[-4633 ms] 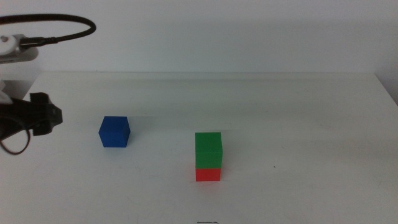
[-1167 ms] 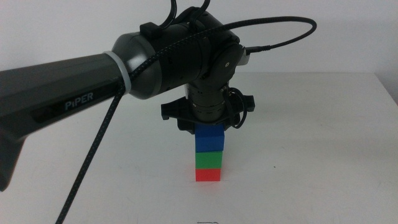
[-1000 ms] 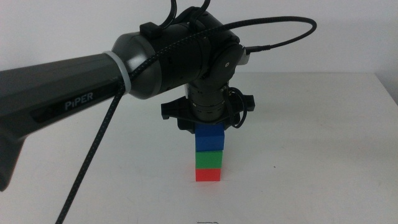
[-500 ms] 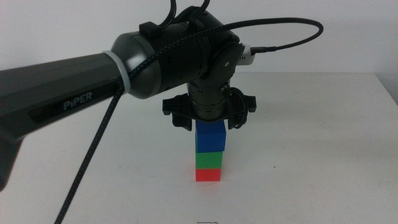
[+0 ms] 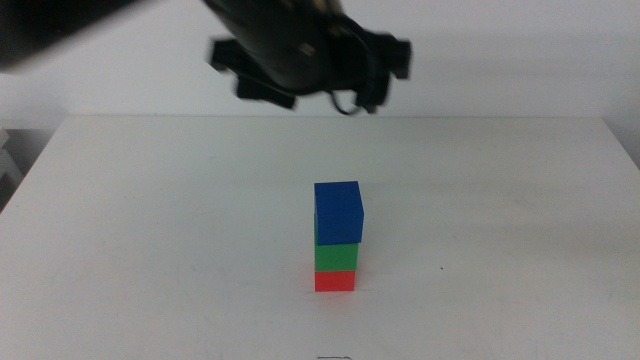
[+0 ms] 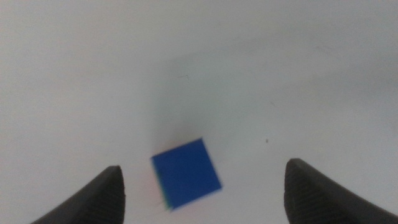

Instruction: Stack red cubes first, then green, then blue cubes in a specific spot.

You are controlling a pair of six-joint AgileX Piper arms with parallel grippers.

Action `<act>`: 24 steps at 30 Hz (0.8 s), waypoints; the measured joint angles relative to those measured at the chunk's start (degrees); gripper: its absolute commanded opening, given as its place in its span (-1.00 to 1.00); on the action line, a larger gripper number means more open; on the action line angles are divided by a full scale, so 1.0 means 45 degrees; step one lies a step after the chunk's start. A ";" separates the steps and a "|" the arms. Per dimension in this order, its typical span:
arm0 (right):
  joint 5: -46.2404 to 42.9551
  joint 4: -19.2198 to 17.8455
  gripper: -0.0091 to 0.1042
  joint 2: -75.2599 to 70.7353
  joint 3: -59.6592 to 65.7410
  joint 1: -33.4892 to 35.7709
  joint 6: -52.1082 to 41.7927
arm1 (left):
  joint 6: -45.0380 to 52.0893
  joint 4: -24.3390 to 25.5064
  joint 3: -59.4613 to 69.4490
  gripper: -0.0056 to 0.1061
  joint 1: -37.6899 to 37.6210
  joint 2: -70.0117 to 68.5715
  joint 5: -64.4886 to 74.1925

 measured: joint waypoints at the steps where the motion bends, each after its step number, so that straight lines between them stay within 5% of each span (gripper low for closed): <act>1: 0.0000 0.0000 0.70 0.0000 0.0000 0.0000 0.0000 | 0.0297 0.0000 -0.0016 0.62 0.0000 -0.0263 0.0289; 11: 0.0000 0.0000 0.70 0.0000 0.0000 0.0000 0.0000 | 0.3698 0.0745 -0.0044 0.73 0.0302 -0.2704 0.1811; 24: 0.0000 0.0000 0.70 0.0000 0.0000 0.0000 0.0000 | 0.8273 -0.2585 0.3132 0.72 0.6424 -0.7412 -0.0364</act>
